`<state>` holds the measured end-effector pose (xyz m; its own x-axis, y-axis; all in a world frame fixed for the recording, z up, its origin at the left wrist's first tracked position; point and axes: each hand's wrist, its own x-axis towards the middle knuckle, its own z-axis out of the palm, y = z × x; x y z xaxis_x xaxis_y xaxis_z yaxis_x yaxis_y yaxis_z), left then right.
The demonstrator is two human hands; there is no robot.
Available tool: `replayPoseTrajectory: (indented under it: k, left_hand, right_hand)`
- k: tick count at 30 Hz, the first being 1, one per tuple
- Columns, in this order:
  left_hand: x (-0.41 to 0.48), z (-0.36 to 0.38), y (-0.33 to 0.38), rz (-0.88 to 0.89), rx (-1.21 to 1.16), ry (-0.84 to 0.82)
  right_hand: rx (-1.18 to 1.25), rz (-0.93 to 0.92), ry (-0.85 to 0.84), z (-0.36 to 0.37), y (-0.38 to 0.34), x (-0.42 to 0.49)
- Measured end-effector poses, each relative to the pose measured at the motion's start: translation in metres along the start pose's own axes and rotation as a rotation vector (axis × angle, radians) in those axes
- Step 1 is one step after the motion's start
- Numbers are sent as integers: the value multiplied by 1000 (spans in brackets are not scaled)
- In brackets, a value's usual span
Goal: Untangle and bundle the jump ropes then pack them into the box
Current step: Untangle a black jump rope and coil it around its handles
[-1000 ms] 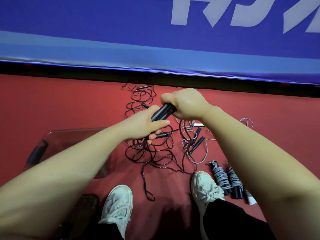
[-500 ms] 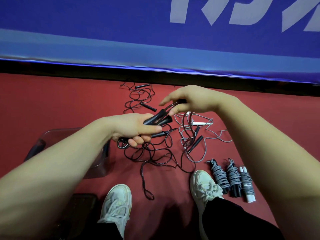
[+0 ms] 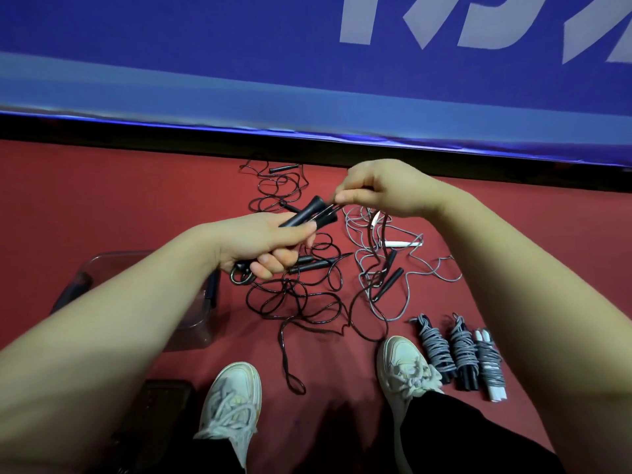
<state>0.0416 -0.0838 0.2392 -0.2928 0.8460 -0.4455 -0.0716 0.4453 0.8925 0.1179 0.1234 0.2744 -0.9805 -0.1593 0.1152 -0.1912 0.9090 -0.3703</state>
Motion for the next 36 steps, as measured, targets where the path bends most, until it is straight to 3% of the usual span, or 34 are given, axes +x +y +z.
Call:
replayPoseTrajectory:
  k: [3, 6, 16, 19, 24, 29, 33, 36]
  left_hand:
    - [1, 1, -2, -31, -59, 25]
    - [5, -2, -7, -37, -107, 48]
    - [10, -2, -16, 61, -163, 35]
    - [9, -1, -12, 61, 47, 134]
    - [12, 9, -9, 97, 907, 306]
    - [30, 14, -18, 21, 1258, 403]
    - [42, 16, -27, 2, 1215, 588]
    - [41, 6, -23, 6, 945, 651]
  right_hand:
    - [-40, -52, -71, 3, 1, -4]
    - [-118, -67, -28, 7, 1, -4]
    - [-158, 72, -31, 18, 5, 3]
    - [-112, 118, -41, 19, 3, 5]
    - [-68, 277, -170, 22, -1, 11]
    - [-18, 401, -149, 18, -13, 16]
    - [-31, 500, -174, 21, -33, 25]
    - [346, 538, -78, 30, -32, 17]
